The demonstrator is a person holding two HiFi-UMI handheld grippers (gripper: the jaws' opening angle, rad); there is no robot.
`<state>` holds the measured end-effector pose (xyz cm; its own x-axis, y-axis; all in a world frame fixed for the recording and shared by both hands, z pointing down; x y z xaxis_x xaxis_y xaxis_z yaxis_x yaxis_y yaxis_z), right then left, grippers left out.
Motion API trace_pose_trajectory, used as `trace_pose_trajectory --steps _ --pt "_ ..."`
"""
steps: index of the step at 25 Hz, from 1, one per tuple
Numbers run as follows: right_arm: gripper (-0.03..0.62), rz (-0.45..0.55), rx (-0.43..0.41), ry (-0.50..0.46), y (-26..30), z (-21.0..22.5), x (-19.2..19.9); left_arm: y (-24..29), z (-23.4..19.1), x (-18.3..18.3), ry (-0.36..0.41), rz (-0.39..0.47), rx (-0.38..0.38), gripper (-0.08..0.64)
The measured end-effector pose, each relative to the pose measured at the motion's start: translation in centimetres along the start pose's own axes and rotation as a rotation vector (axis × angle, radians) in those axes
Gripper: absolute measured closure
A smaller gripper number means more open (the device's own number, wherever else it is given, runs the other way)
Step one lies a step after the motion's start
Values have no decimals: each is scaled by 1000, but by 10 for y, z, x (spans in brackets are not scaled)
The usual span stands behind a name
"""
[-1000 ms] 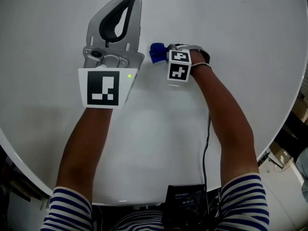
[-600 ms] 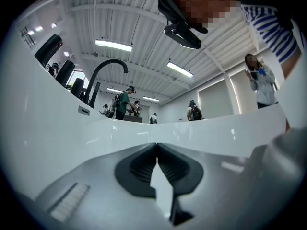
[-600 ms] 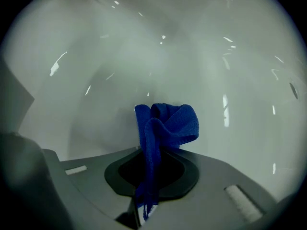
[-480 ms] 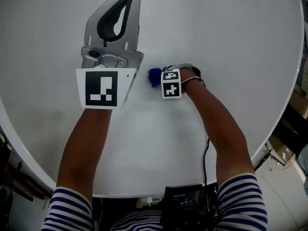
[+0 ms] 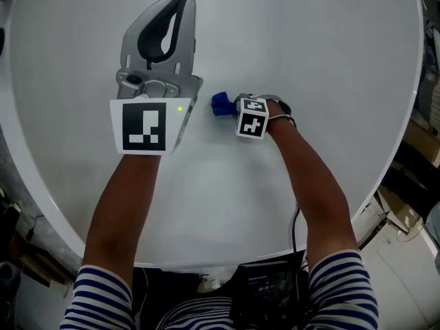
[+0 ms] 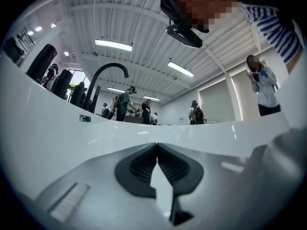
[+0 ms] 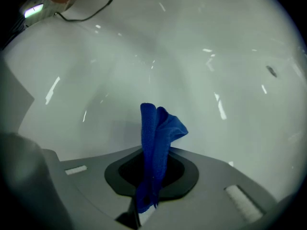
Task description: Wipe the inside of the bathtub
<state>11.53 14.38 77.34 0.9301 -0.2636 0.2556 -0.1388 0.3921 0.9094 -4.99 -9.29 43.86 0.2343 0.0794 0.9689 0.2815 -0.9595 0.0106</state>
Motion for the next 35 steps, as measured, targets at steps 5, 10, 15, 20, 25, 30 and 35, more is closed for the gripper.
trace_pose_trajectory --steps 5,10,15,20,25,30,35 --pt "546 149 269 153 -120 23 -23 -4 17 -69 13 11 -37 558" --pt "546 323 542 250 -290 22 -63 -18 49 -174 2 38 -64 558" --pt "546 493 814 364 -480 -19 -99 -37 98 -296 -1 63 -58 558" --pt "546 698 1050 439 -650 -77 -142 -64 148 -419 39 122 -28 558" --pt "546 875 1249 442 -793 -143 -174 -92 195 -527 53 179 -5 557" --pt "545 1048 1471 461 -897 -215 -194 -128 236 -609 73 256 31 558" --pt "546 1145 1586 472 -937 -258 -217 -141 267 -645 104 262 72 557"
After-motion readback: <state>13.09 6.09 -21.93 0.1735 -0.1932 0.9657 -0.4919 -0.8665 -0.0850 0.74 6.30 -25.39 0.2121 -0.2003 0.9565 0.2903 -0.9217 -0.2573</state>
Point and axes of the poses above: the fingertips, and each gripper's own axes: y forward along the fingers, z to its right, x out of its underside, the point moved 1 cm from there along -y, backward along the fingers, and after that the axes turned 12 degrees about -y, right-handed, at the moved point
